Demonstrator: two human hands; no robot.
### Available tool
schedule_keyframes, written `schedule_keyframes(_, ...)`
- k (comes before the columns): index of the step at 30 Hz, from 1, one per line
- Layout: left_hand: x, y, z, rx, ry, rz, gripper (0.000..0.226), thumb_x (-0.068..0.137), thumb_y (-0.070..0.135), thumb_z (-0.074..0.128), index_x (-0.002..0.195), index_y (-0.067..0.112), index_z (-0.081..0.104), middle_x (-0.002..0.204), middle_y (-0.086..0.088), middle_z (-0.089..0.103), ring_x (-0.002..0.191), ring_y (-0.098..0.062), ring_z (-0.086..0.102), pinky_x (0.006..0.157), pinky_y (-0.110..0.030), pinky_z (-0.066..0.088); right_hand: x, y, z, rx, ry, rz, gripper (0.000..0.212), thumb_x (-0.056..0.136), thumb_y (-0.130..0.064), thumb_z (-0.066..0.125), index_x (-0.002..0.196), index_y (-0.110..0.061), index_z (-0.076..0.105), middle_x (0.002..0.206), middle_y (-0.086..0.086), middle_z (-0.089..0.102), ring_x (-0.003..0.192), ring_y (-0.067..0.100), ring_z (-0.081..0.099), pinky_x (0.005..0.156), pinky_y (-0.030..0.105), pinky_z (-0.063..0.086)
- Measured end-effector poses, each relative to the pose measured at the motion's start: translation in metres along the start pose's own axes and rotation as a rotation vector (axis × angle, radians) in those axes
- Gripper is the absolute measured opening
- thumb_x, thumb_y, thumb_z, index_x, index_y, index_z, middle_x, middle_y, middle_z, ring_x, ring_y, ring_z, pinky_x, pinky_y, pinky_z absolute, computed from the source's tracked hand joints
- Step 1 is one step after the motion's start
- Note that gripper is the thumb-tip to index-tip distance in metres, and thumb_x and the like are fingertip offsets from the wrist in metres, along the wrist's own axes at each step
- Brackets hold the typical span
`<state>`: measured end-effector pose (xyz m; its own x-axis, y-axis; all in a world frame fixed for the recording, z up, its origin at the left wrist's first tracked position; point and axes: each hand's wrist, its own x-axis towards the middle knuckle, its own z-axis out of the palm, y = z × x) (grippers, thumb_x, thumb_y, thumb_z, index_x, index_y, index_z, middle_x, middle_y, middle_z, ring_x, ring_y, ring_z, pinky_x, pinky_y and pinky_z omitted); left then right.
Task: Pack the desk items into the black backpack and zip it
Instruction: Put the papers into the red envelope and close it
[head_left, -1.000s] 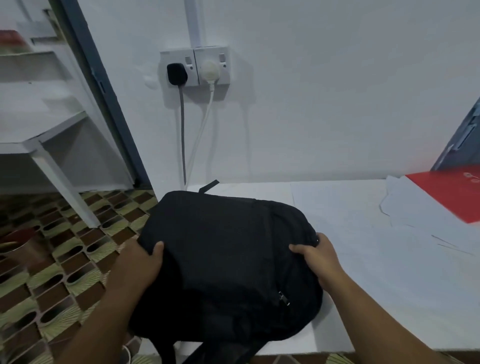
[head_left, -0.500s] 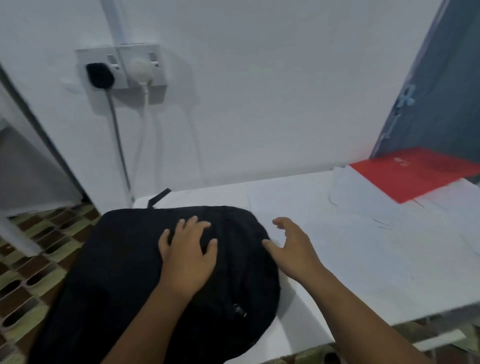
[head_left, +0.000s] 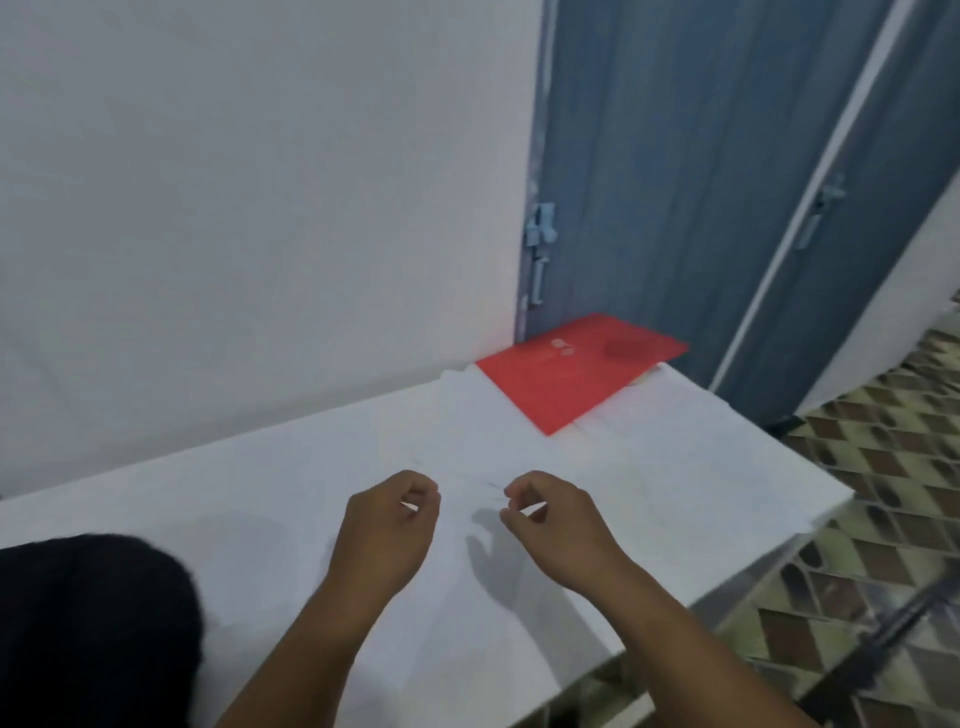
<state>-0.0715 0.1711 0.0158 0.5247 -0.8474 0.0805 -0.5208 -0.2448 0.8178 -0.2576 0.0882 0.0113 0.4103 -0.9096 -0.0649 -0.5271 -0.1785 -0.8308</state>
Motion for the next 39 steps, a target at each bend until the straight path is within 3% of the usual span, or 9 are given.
schedule_keyframes(9,0.052,0.048,0.11,-0.019,-0.118,0.034,0.012,0.089,0.021,0.072,0.095,0.03,0.07,0.095,0.018,0.071,0.088,0.001,0.063,0.082,-0.023,0.05,0.052,0.068,-0.102,0.069,0.079,0.09,0.009,0.093,-0.026,0.064,0.1,-0.032,0.064,0.097,-0.014,0.067,0.066,-0.006,0.059,0.053,0.01,0.046)
schedule_keyframes(16,0.129,0.055,0.177,0.121,-0.18,0.144,0.054,0.082,0.029,0.082,0.13,0.02,0.06,0.13,0.008,0.06,0.123,-0.015,0.054,0.101,-0.025,0.038,0.102,0.095,-0.135,0.154,0.133,0.17,0.014,0.093,-0.026,0.064,0.104,-0.034,0.063,0.098,-0.013,0.068,0.08,0.001,0.067,0.066,0.013,0.049)
schedule_keyframes(22,0.172,0.07,0.244,0.351,-0.111,0.243,0.084,0.072,0.043,0.086,0.141,0.014,0.048,0.141,-0.005,0.053,0.131,-0.029,0.049,0.098,-0.05,0.049,0.154,0.111,-0.166,0.295,0.13,0.206,0.017,0.092,-0.027,0.065,0.108,-0.033,0.061,0.097,-0.012,0.071,0.081,0.007,0.071,0.083,0.032,0.058)
schedule_keyframes(25,0.192,0.079,0.275,0.465,-0.101,0.165,0.087,0.08,0.05,0.077,0.149,0.021,0.034,0.156,-0.003,0.038,0.147,-0.029,0.03,0.116,-0.056,0.033,0.185,0.125,-0.18,0.368,0.081,0.248,0.023,0.093,-0.024,0.067,0.114,-0.029,0.059,0.104,-0.007,0.071,0.081,0.01,0.072,0.086,0.039,0.059)
schedule_keyframes(27,0.2,0.084,0.286,0.507,-0.098,0.111,0.069,0.091,0.041,0.066,0.15,0.024,0.033,0.158,0.001,0.036,0.149,-0.028,0.027,0.12,-0.053,0.023,0.203,0.133,-0.188,0.452,0.044,0.279,0.028,0.092,-0.021,0.066,0.118,-0.026,0.057,0.107,-0.003,0.071,0.082,0.013,0.074,0.084,0.037,0.059)
schedule_keyframes(30,0.2,0.089,0.292,0.531,-0.014,0.095,0.04,0.099,0.015,0.049,0.138,0.026,0.053,0.145,0.002,0.055,0.137,-0.026,0.047,0.115,-0.052,0.032,0.227,0.146,-0.202,0.604,-0.025,0.313,0.03,0.093,-0.017,0.065,0.122,-0.02,0.058,0.106,0.004,0.073,0.085,0.021,0.075,0.082,0.038,0.059)
schedule_keyframes(34,0.201,0.087,0.274,0.469,0.271,0.169,0.039,0.087,0.003,0.053,0.117,0.021,0.072,0.116,-0.003,0.074,0.107,-0.028,0.07,0.093,-0.053,0.05,0.256,0.162,-0.215,0.946,-0.044,0.322,0.028,0.103,-0.036,0.049,0.119,-0.015,0.058,0.112,0.015,0.072,0.09,0.037,0.073,0.083,0.05,0.057)
schedule_keyframes(37,0.192,0.096,0.24,0.472,0.484,0.33,0.042,0.081,0.0,0.049,0.109,0.017,0.075,0.114,-0.001,0.074,0.11,-0.022,0.068,0.097,-0.053,0.048,0.273,0.175,-0.227,1.29,-0.124,0.41,0.062,0.099,-0.062,0.032,0.125,-0.012,0.056,0.113,0.02,0.072,0.1,0.045,0.069,0.081,0.051,0.056)
schedule_keyframes(39,0.171,0.094,0.214,0.512,0.557,0.375,0.043,0.081,-0.003,0.049,0.108,0.018,0.076,0.119,0.003,0.072,0.123,-0.02,0.062,0.105,-0.055,0.036,0.282,0.177,-0.228,1.379,-0.278,0.437,0.07,0.092,-0.069,0.04,0.126,-0.011,0.06,0.122,0.021,0.068,0.11,0.045,0.065,0.086,0.053,0.056)
